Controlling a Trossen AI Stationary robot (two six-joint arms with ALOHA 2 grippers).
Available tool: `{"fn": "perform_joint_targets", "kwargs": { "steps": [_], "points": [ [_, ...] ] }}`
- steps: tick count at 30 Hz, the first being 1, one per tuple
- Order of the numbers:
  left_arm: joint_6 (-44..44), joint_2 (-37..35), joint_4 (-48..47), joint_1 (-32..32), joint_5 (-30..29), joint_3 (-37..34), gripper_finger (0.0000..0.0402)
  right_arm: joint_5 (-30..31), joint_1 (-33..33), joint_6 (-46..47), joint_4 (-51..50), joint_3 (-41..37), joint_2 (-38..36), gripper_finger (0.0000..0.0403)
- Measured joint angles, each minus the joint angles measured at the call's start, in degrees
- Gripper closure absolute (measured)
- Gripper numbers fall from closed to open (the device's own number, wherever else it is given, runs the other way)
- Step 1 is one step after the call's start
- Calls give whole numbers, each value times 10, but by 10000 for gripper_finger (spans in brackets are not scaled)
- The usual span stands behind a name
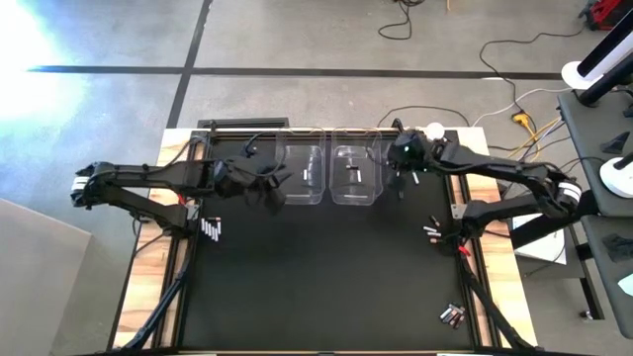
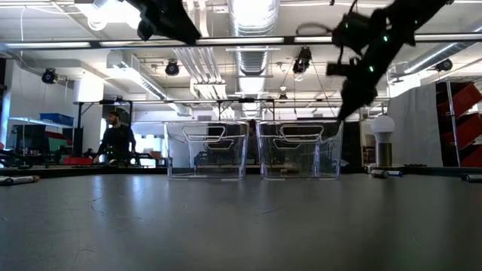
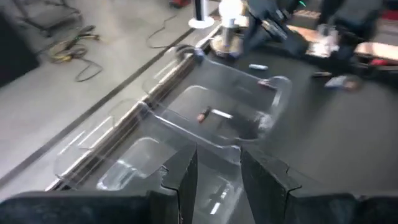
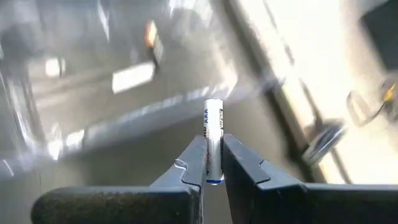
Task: Sort batteries
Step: Put the white battery into the left transparent bin
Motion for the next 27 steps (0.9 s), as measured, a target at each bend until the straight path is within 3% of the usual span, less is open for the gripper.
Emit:
{"fn": "perform_joint_targets", "kwargs": {
  "steps": [3,6,11,14,17,27],
  "points": [
    [4,-33,14,0,19,-4,299,-1,2,-5,-2,55,-6,373],
    [-3,-73,89,1,25,-41,299,-7,9,-8,5,114,-1,374],
    [-35,-147,362,3,32,-208,299,-49,34,3,22,181,30,374],
    [-72,-158,534,13,44,-300,297,-82,51,52,49,209,59,374],
    [-99,-148,636,20,44,-355,289,-130,69,109,76,231,98,374],
    [-119,-86,677,28,40,-365,240,-284,120,271,244,314,232,374]
  ]
}}
